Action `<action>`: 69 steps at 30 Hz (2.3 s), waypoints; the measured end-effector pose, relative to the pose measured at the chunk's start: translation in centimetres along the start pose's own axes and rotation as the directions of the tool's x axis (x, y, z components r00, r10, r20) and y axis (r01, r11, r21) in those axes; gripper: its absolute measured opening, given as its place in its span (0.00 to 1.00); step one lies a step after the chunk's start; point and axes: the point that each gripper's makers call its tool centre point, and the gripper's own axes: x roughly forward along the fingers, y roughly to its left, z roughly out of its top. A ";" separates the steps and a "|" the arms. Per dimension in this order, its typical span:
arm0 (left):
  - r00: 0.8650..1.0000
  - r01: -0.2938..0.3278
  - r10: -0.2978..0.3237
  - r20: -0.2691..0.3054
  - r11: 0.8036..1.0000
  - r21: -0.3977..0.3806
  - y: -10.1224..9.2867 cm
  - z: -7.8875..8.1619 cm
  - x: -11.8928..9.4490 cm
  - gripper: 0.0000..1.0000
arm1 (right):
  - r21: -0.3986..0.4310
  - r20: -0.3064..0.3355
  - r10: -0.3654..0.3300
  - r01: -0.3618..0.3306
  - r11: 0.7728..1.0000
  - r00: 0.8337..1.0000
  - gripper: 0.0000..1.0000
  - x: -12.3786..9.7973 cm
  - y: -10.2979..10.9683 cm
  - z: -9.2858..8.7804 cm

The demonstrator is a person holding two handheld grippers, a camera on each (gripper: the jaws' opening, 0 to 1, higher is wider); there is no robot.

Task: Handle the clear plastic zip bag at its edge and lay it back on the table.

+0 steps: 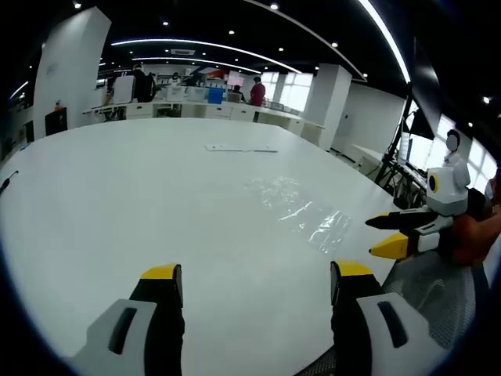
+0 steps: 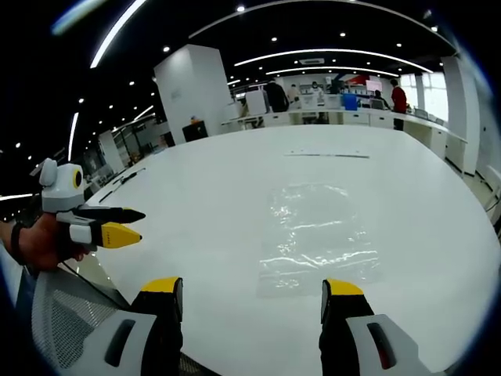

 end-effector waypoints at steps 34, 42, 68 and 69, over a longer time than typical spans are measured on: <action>1.000 -0.006 0.006 0.006 1.000 -0.012 0.3 0.0 0.0 0.75 | -0.007 -0.024 -0.003 0.003 1.000 1.000 0.70 0.4 0.0 -0.6; 1.000 -0.004 0.004 0.003 1.000 -0.013 0.3 0.0 0.0 0.75 | -0.032 -0.051 0.004 -0.006 0.999 0.999 0.70 0.6 0.4 -0.9; 0.999 -0.019 0.017 -0.034 0.999 -0.034 0.7 -0.8 0.0 0.74 | -0.026 -0.063 0.019 -0.020 0.999 0.998 0.67 6.9 -1.3 3.6; 0.999 -0.020 0.019 -0.036 0.999 -0.033 0.7 -0.8 0.0 0.74 | -0.024 -0.062 0.018 -0.019 1.000 0.998 0.67 7.3 -1.3 3.8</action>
